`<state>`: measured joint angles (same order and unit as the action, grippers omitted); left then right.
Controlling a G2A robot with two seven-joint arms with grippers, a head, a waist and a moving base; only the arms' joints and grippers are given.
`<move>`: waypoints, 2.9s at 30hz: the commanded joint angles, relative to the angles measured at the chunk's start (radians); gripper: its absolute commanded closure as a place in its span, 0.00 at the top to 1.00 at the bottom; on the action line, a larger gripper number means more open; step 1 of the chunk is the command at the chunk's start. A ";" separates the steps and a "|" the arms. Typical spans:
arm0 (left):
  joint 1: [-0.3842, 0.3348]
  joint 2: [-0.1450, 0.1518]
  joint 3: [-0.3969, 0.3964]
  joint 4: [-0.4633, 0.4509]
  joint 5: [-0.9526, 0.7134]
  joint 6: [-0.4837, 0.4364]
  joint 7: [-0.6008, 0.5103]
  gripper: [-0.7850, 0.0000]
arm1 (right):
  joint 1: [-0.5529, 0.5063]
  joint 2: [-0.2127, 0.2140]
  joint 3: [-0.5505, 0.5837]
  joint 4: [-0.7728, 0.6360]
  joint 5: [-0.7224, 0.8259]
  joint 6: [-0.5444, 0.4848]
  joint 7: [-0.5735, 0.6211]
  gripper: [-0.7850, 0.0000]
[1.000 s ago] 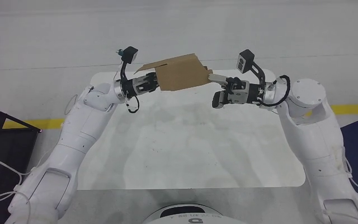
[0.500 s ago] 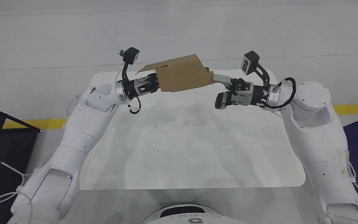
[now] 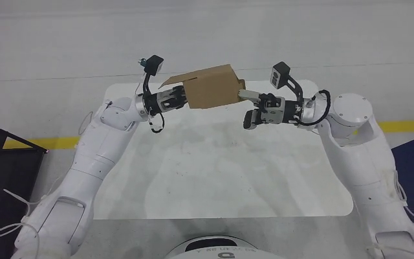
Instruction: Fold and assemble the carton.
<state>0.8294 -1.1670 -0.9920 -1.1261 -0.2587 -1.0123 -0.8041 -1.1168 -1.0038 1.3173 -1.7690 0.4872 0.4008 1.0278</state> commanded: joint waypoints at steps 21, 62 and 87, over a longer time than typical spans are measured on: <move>0.059 -0.003 -0.031 -0.024 0.098 0.000 0.071 0.00 | -0.133 0.002 0.236 -0.085 0.352 -0.238 -0.091 0.89; 0.120 0.012 -0.050 -0.113 -0.048 0.000 -0.001 0.00 | -0.039 -0.030 0.111 0.058 0.309 -0.338 -0.305 0.96; 0.071 -0.019 0.213 -0.059 -0.572 0.090 -0.094 0.00 | -0.032 -0.049 -0.014 0.104 0.337 -0.385 -0.044 0.84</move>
<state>0.9043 -1.1855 -0.7828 -1.1882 -0.8308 -0.9236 -0.8967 -1.1503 -1.0524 1.3061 -1.6639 0.8283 0.0160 0.9771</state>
